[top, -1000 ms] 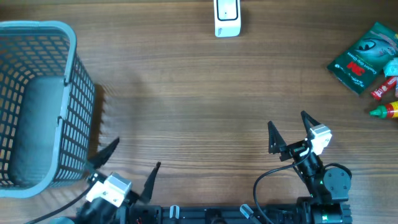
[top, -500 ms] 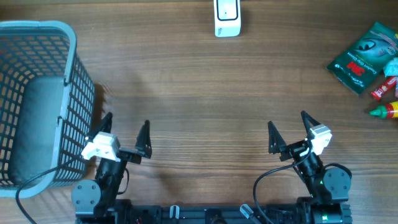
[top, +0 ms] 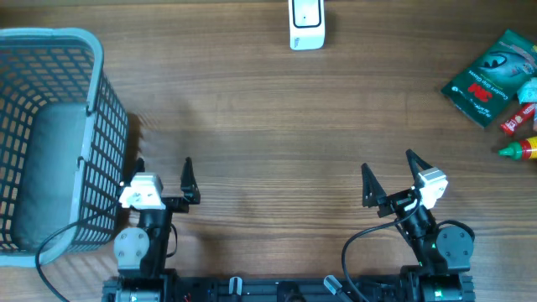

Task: Scan the item barcode

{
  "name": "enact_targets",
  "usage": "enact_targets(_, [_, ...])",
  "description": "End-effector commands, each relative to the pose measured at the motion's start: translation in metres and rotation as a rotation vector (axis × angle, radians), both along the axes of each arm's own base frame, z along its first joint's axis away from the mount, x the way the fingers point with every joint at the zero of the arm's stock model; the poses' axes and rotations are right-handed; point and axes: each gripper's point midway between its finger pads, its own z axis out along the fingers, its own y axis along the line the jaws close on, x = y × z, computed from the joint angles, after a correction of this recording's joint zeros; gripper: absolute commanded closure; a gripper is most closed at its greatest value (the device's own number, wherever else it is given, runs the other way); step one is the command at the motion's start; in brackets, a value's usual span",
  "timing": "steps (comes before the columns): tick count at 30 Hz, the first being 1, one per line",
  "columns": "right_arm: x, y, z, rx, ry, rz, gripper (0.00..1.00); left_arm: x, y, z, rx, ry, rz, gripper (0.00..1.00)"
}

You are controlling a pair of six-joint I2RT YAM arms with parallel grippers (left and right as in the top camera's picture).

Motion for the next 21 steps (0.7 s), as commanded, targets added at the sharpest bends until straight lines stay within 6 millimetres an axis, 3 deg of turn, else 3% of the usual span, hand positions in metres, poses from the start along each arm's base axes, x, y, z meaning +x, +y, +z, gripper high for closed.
enact_targets(1, [0.001,-0.002,0.001,-0.001,-0.006,-0.015,0.00,0.000,0.003,-0.003,0.021,0.007,0.015,0.00])
enact_targets(17, [0.001,-0.002,0.001,-0.001,-0.006,-0.015,0.00,0.000,0.003,-0.003,0.020,0.005,0.013,0.00])
enact_targets(21, [0.001,-0.002,0.001,-0.001,-0.006,-0.015,0.00,0.000,0.013,-0.003,0.020,0.007,0.055,0.00])
